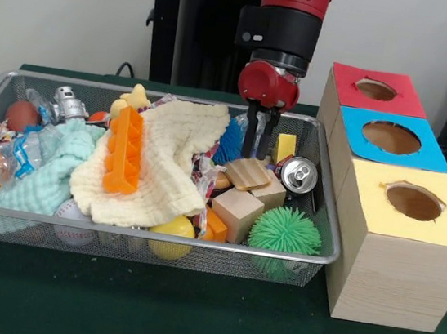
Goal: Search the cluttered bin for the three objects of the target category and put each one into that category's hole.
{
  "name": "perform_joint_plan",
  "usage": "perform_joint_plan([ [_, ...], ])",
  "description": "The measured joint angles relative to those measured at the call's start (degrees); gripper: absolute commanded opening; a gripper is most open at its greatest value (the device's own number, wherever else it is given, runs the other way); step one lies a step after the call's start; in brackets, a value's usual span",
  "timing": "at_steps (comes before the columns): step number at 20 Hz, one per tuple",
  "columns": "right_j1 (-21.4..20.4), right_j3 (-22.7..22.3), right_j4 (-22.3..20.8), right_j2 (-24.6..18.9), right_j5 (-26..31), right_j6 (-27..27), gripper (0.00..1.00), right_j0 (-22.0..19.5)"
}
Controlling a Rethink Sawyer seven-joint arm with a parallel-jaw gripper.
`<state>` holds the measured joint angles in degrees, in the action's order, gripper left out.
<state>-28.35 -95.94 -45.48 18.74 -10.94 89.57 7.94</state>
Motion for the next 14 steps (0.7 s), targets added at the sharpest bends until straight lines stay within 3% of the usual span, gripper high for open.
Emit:
perform_joint_plan([
  [14,2.5,0.0,1.0,3.0,-1.5,0.0,1.00,2.1],
])
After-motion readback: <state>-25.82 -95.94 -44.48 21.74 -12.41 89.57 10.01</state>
